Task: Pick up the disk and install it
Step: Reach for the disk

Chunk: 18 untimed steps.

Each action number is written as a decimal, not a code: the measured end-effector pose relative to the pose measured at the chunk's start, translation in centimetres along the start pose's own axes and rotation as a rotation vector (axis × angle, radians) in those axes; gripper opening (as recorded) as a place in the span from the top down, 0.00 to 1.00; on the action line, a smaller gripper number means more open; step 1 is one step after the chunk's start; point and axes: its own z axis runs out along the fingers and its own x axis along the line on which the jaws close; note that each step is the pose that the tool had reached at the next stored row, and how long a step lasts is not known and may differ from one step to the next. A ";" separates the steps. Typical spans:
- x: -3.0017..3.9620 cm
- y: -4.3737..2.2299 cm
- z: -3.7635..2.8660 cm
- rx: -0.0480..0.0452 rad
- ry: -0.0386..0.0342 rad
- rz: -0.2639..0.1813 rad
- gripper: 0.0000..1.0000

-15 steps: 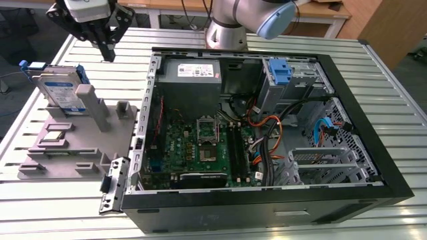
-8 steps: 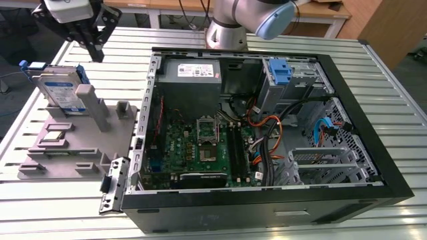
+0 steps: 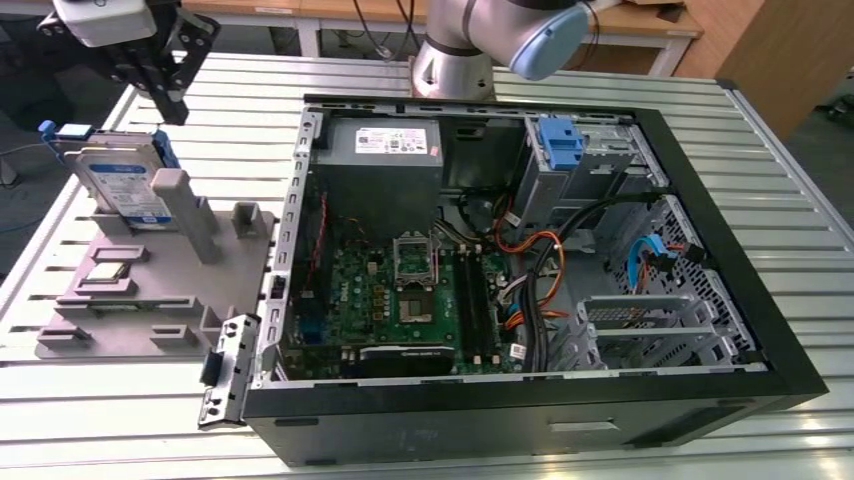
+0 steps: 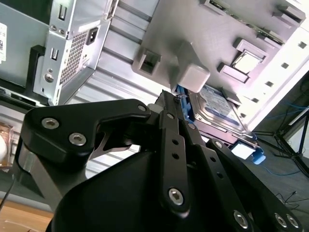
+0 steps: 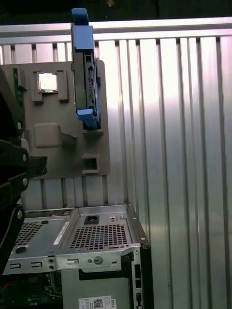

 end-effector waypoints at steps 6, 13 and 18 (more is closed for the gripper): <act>1.17 -0.10 0.04 -0.0001 -0.0001 0.000 0.90; 2.16 -0.17 0.06 -0.0001 -0.0001 0.000 0.90; 2.79 -0.22 0.09 0.0000 -0.0001 0.000 0.90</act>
